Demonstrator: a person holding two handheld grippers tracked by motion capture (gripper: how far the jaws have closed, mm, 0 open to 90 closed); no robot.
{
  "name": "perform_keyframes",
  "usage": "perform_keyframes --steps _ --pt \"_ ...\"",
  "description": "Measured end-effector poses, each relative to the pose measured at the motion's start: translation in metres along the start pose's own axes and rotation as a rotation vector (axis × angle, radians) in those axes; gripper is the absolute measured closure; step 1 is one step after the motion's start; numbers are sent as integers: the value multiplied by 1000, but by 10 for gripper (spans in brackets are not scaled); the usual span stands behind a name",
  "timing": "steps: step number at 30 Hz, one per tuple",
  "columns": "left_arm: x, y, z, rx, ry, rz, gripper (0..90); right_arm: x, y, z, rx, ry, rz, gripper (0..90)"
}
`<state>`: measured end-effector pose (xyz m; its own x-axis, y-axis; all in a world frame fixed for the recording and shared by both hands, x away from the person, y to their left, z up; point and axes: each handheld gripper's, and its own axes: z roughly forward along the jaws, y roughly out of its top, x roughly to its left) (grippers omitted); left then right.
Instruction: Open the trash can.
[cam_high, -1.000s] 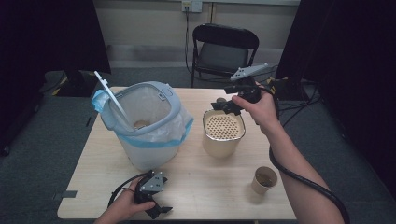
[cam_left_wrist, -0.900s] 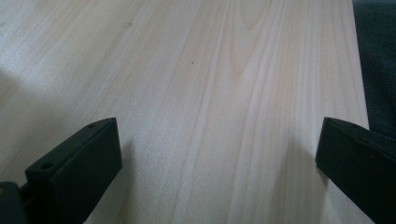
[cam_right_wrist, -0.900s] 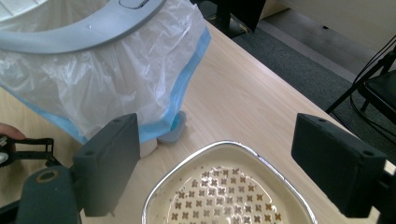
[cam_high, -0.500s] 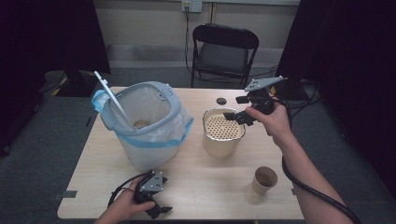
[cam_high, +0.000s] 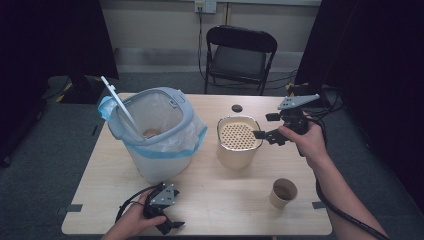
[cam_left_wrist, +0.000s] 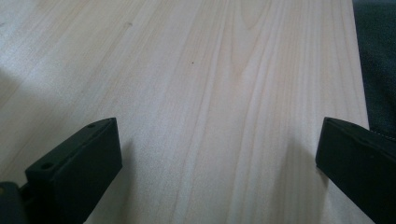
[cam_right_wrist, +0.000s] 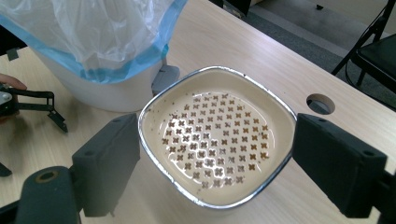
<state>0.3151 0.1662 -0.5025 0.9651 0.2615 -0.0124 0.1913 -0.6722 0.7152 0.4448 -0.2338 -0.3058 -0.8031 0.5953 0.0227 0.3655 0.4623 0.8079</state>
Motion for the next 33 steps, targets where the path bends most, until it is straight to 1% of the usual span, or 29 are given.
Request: perform_keyframes --steps 5,6,9,12,13,16,22,23,29,30,33 --pt "0 0 0 0 1 1 0 0 -9 -4 8 1 5 148" --pt "0 0 0 0 0 1 0 1 -14 -6 11 2 11 148" --pt "0 0 0 0 -1 0 0 1 -17 -8 10 2 9 148" --pt "0 0 0 0 0 0 0 0 -24 -12 6 2 12 148" --pt "0 0 0 -1 -3 -5 0 0 -26 -14 5 4 17 148" --pt "0 0 0 -1 -3 -5 0 0 -31 -17 7 -1 19 148" --pt "0 0 0 0 -3 -5 0 0 -41 -22 2 5 27 148" --pt "0 0 0 0 -4 -5 0 0 -45 -24 1 5 30 148" --pt "0 0 0 2 -2 -4 0 1 -54 -28 3 5 30 148" --pt "0 0 0 0 -2 -5 0 1 -57 -30 15 0 20 148" --pt "0 0 0 0 -3 -5 0 1 -62 -33 9 2 27 148"
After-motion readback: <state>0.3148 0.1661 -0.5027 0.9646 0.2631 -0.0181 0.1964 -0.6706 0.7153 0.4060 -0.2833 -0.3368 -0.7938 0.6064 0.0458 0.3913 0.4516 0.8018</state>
